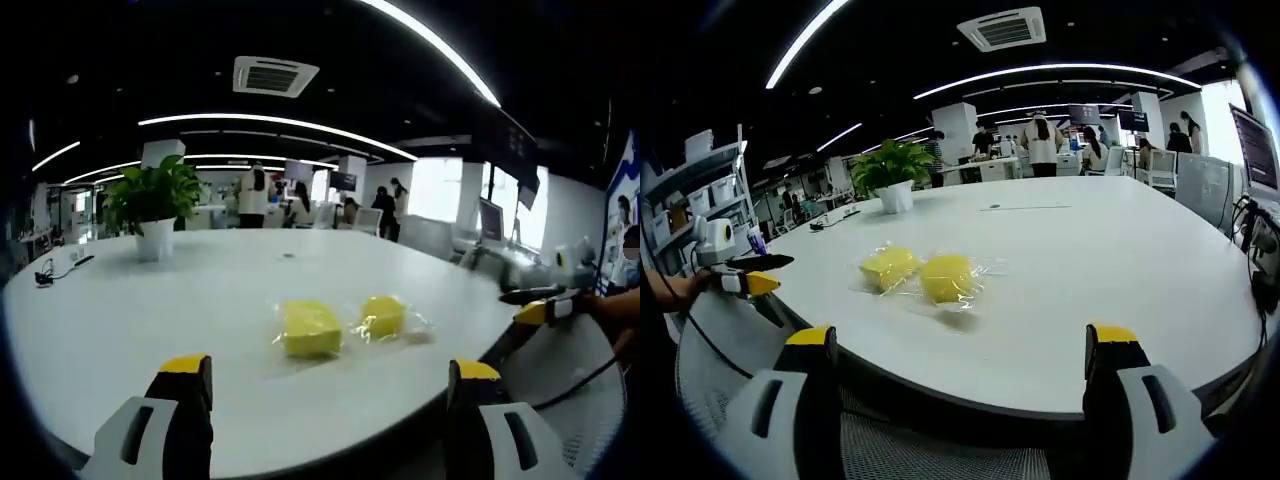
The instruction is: Compare the silicone blocks by pressing each to a similar depth, holding the contact briefly, and releasing to observe deformation and rebound differences across the visible hardness samples.
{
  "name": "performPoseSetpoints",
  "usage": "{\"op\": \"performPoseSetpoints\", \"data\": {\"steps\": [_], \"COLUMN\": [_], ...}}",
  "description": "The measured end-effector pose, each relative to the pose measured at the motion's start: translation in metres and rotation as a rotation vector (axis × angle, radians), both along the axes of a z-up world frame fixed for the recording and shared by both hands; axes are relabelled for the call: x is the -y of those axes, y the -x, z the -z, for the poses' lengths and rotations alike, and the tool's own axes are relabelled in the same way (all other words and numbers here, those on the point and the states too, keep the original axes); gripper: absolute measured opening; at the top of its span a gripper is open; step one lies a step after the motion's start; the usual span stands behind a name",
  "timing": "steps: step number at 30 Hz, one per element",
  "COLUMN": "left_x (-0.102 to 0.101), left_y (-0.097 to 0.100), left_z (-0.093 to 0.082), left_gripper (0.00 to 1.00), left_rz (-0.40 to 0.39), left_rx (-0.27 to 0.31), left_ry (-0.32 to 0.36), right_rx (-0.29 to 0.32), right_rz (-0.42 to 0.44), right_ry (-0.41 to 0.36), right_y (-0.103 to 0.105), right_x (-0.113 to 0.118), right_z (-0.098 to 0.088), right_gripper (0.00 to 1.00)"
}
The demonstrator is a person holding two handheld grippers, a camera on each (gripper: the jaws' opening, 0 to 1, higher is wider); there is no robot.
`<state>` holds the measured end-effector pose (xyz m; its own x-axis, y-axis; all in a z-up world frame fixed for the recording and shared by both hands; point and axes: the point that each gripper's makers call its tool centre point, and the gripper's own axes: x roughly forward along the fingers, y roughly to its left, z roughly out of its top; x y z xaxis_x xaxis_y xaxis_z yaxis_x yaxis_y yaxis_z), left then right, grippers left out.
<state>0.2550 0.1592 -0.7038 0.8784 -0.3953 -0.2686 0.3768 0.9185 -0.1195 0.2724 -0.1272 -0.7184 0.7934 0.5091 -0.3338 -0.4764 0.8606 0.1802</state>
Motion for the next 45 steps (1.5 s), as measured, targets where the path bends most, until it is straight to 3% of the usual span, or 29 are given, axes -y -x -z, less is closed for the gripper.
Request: {"op": "performPoseSetpoints", "data": {"steps": [45], "left_x": [-0.0016], "left_y": [0.0014], "left_z": [0.0027], "left_gripper": [1.0], "left_rz": [-0.019], "left_rx": [-0.02], "left_ry": [-0.003], "right_rx": [0.035], "right_rz": [-0.001], "right_ry": [-0.025], "right_y": [-0.0006], "right_x": [-0.0013], "right_z": [-0.0059], "right_gripper": [0.96]}}
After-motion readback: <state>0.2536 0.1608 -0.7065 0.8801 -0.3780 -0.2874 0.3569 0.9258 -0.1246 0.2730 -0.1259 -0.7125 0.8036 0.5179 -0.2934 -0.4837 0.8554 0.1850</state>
